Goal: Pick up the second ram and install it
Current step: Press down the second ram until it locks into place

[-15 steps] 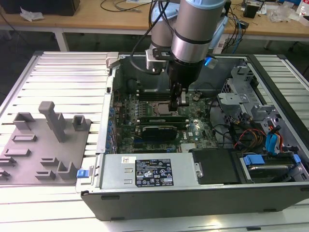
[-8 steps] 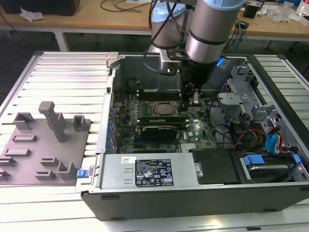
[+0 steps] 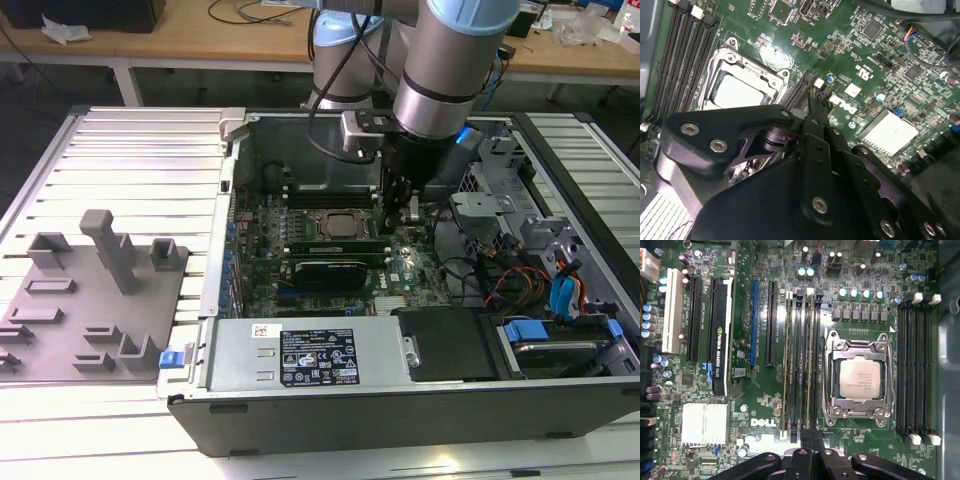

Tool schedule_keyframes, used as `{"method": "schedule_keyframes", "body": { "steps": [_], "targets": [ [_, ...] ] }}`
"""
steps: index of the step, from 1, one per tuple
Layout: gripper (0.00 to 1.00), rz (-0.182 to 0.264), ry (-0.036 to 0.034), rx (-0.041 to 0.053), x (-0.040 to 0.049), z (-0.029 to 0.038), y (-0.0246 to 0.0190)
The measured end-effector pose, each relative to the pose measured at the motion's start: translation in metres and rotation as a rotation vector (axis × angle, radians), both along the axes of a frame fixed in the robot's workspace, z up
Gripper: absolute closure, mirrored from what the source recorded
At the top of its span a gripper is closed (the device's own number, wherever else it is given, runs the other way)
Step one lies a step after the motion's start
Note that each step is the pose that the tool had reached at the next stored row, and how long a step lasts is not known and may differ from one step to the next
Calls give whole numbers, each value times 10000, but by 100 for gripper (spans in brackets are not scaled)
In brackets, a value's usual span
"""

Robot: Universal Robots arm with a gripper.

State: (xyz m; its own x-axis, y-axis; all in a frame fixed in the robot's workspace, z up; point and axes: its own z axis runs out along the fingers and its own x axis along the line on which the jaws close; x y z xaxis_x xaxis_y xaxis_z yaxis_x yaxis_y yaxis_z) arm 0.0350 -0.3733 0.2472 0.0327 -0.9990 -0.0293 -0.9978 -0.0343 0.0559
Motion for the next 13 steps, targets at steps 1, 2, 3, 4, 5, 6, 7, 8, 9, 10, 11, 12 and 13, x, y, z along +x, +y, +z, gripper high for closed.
{"method": "schedule_keyframes", "body": {
  "steps": [1, 2, 3, 4, 5, 6, 7, 8, 9, 10, 11, 12, 13],
  "targets": [
    [89, 1, 0, -1, -6, -50, 3],
    [89, 1, 0, 0, -15, -95, 6],
    [89, 1, 0, -1, -22, -137, 8],
    [89, 3, 0, -6, -23, -160, 8],
    [89, 3, 1, -10, -25, -172, 7],
    [89, 3, 2, -9, -27, -182, 7],
    [89, 2, 2, -8, -28, -188, 7],
    [89, 1, 2, -8, -28, -191, 7],
    [89, 1, 1, -4, -29, -192, 7],
    [89, 3, -5, 0, -34, -189, 8],
    [89, 2, -14, 11, -36, -181, 10],
    [89, 1, -24, 21, -41, -166, 11],
    [89, 4, -54, -1, -63, -126, 8]
  ]
}}
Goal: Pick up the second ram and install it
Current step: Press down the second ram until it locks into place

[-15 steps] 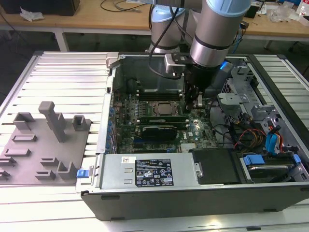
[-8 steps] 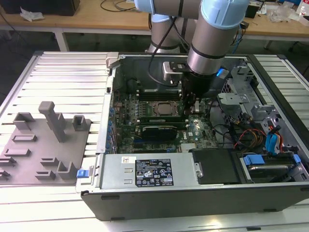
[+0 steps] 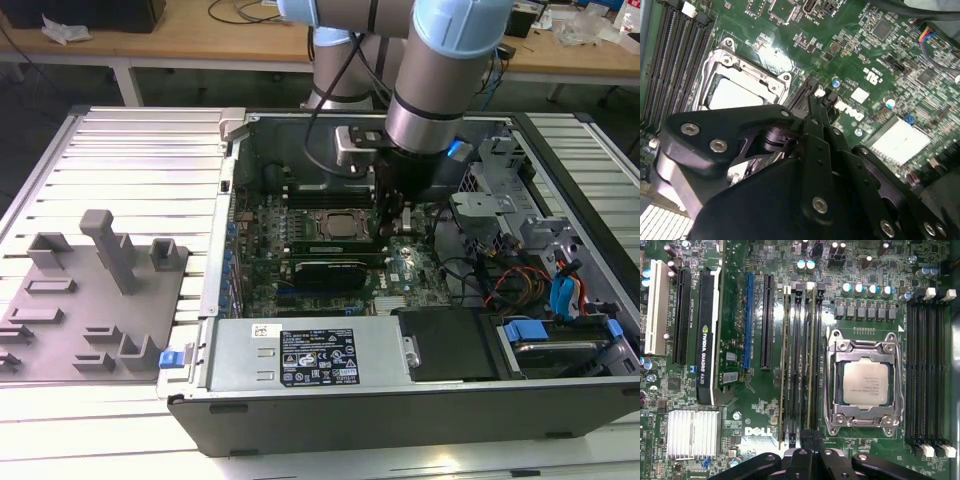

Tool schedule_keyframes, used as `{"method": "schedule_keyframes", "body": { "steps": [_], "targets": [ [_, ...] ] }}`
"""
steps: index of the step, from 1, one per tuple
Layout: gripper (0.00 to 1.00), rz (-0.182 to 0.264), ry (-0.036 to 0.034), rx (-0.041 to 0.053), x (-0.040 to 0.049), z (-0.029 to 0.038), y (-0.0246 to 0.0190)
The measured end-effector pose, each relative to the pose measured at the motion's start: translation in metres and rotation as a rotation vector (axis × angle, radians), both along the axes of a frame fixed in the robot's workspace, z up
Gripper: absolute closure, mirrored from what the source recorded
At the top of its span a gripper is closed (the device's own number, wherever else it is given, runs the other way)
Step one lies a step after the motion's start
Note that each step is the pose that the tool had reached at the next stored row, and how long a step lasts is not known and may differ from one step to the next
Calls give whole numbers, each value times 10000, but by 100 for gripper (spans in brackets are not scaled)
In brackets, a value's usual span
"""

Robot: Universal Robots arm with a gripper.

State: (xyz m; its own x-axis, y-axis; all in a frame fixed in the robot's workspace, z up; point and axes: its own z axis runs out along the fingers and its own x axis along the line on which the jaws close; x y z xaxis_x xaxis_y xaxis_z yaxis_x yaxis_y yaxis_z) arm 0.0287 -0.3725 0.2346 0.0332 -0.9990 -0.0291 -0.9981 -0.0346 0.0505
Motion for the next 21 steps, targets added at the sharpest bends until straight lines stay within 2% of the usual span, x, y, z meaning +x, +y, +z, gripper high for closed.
{"method": "schedule_keyframes", "body": {
  "steps": [2, 7, 10, 13, 15, 19, 21],
  "targets": [
    [89, -1, -43, 2, -72, 5, 0],
    [89, -1, -71, 0, -336, 4, 0],
    [89, 0, -99, 2, -636, -8, 1],
    [89, 0, -102, -2, -821, -23, 1],
    [89, -1, -102, 0, -891, -32, 4],
    [89, -2, -101, -5, -919, -57, 38],
    [89, -2, -101, 0, -939, -72, 41]
  ]
}}
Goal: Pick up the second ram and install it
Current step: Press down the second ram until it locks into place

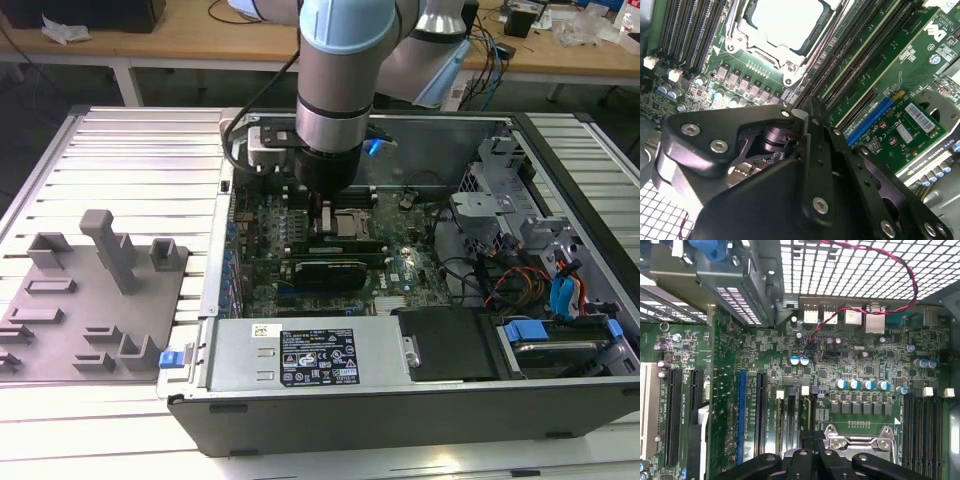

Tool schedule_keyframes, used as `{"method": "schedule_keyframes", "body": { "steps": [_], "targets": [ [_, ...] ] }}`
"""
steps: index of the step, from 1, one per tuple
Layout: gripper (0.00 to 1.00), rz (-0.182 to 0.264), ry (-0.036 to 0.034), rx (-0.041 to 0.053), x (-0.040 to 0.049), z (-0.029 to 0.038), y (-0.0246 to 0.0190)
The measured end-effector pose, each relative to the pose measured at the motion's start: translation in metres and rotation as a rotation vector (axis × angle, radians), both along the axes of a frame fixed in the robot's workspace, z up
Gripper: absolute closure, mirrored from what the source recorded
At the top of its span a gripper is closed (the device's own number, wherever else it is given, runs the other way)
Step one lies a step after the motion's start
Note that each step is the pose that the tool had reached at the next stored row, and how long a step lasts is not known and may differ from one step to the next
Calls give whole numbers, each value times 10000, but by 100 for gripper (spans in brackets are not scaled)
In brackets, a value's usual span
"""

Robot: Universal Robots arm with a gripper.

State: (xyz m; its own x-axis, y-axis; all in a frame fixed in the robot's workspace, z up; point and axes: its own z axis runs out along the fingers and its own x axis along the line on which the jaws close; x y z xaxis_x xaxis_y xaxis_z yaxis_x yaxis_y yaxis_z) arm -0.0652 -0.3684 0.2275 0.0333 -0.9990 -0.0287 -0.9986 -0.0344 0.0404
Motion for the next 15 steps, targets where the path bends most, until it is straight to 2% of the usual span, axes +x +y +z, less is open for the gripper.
{"method": "schedule_keyframes", "body": {
  "steps": [2, 6, 8, 13, 15],
  "targets": [
    [89, -3, -29, 8, -14, 12, 1],
    [89, -2, -64, 5, -25, 87, 1],
    [89, -2, -61, -1, -45, 74, -4],
    [89, -1, -60, 0, -75, -15, -15],
    [89, -4, -77, 31, -70, 38, -11]
  ]
}}
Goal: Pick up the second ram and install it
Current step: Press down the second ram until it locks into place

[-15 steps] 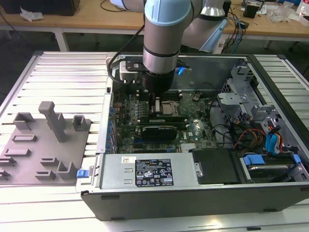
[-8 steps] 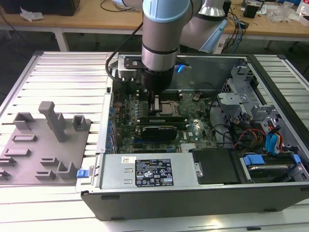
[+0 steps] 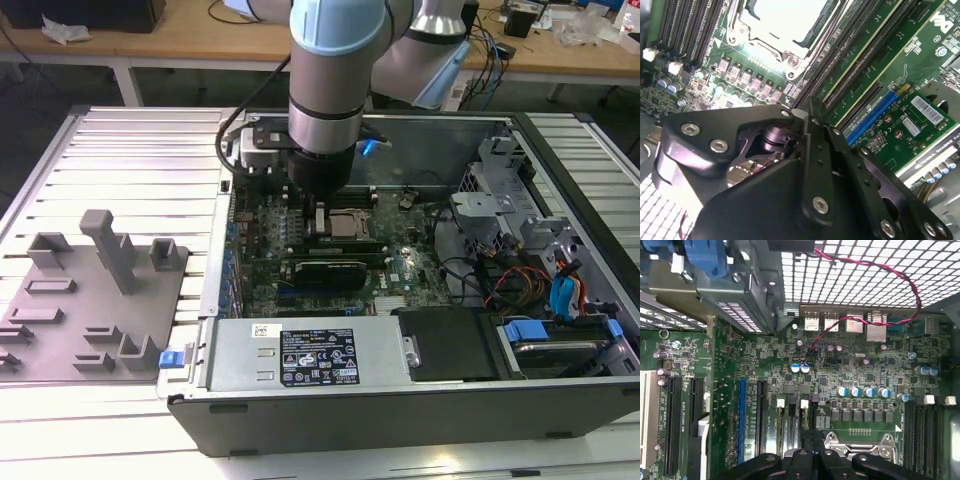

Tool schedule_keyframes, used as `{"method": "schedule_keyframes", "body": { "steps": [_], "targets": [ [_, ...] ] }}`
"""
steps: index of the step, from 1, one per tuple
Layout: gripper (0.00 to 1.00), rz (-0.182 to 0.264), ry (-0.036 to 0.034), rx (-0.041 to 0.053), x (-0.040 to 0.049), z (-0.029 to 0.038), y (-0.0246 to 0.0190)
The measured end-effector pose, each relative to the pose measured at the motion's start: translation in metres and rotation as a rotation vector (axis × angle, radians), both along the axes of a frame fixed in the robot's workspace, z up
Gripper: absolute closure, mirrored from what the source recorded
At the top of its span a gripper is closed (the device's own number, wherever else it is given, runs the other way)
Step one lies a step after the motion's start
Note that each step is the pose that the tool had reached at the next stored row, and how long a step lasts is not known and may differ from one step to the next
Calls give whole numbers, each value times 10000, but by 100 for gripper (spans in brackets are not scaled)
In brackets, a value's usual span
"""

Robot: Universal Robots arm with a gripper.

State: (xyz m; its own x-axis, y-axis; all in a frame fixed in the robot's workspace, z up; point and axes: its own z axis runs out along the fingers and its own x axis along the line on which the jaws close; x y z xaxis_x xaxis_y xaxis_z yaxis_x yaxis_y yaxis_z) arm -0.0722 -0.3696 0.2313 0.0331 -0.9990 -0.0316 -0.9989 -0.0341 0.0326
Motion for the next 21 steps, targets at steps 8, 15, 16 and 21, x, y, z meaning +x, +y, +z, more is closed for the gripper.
{"method": "schedule_keyframes", "body": {
  "steps": [8, 15, 16, 21],
  "targets": [
    [89, 4, 66, 131, 353, 111, -4],
    [89, 2, 66, 131, 377, 540, -4],
    [89, 3, 65, 134, 377, 539, -4],
    [89, 2, 66, 132, 377, 541, -4]
  ]
}}
